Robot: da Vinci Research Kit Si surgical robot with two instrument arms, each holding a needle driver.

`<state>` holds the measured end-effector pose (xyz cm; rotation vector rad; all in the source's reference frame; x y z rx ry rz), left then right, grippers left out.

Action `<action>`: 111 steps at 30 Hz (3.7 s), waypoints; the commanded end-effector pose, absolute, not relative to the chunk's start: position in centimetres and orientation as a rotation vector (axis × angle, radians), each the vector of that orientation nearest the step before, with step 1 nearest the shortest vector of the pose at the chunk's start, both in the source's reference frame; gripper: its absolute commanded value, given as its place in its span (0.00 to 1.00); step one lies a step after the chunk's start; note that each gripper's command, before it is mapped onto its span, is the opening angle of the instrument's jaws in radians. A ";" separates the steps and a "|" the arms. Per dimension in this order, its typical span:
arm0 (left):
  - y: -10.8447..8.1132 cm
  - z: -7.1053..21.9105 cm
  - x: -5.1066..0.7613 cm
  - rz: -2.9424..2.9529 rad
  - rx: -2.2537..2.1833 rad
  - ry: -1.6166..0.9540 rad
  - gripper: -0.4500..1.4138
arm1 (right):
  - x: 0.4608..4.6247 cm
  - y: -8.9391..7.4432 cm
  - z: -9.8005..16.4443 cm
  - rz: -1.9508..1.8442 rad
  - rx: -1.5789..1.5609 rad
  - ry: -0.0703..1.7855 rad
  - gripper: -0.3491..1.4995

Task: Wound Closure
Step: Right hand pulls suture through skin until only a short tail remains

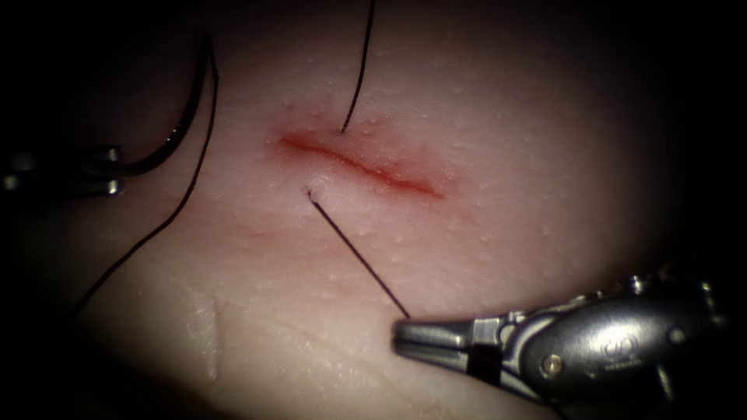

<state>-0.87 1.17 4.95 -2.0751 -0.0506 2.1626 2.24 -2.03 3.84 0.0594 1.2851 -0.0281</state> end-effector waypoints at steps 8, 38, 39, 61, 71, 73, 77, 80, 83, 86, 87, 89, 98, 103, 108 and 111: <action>1.1 4.9 -0.76 2.160 -2.067 -0.062 0.00 | 2.28 -2.5 3.5 -0.038 0.070 1.292 0.00; 1.2 4.9 -0.78 2.157 -2.056 -0.056 0.00 | 2.10 -1.3 3.8 0.079 0.066 1.226 0.98; 1.2 4.9 -0.78 2.157 -2.056 -0.056 0.00 | 2.10 -1.2 3.8 0.075 0.068 1.222 0.98; 1.1 4.9 -0.80 2.158 -2.054 -0.054 0.00 | 2.80 -1.0 4.2 0.016 0.033 1.194 0.94; 1.1 4.9 -0.77 2.159 -2.056 -0.056 0.00 | 3.11 -1.1 4.6 -0.054 0.025 1.176 0.91; 1.1 4.9 -0.76 2.158 -2.057 -0.057 0.00 | 3.13 -1.1 4.6 -0.059 0.026 1.179 0.90; 1.1 4.9 -0.76 2.158 -2.057 -0.057 0.00 | 3.17 -1.2 4.6 -0.080 0.027 1.193 0.85; 1.1 4.9 -0.76 2.158 -2.057 -0.057 0.00 | 3.14 -1.2 4.6 -0.093 0.038 1.204 0.85; 1.1 4.9 -0.76 2.159 -2.056 -0.057 0.00 | 3.09 -1.1 4.5 -0.090 0.043 1.206 0.83; 1.1 4.9 -0.76 2.159 -2.056 -0.057 0.00 | 3.12 -1.2 4.5 -0.094 0.043 1.205 0.74; 1.1 4.9 -0.77 2.159 -2.055 -0.056 0.00 | 3.13 -1.2 4.5 -0.094 0.040 1.207 0.71; 1.1 4.9 -0.78 2.159 -2.054 -0.055 0.00 | 3.16 -1.2 4.5 -0.089 0.033 1.212 0.70; 1.1 4.9 -0.74 2.159 -2.056 -0.058 0.00 | 3.13 -1.2 4.6 -0.097 0.025 1.216 0.00; 1.1 4.9 -0.76 2.159 -2.055 -0.057 0.00 | 3.04 -1.3 4.6 -0.102 0.031 1.221 0.00; 1.1 4.9 -0.78 2.159 -2.053 -0.055 0.00 | 2.99 -1.4 4.5 -0.112 0.039 1.230 0.00; 1.1 4.9 -0.78 2.160 -2.049 -0.053 0.00 | 2.93 -1.5 4.4 -0.123 0.042 1.236 0.00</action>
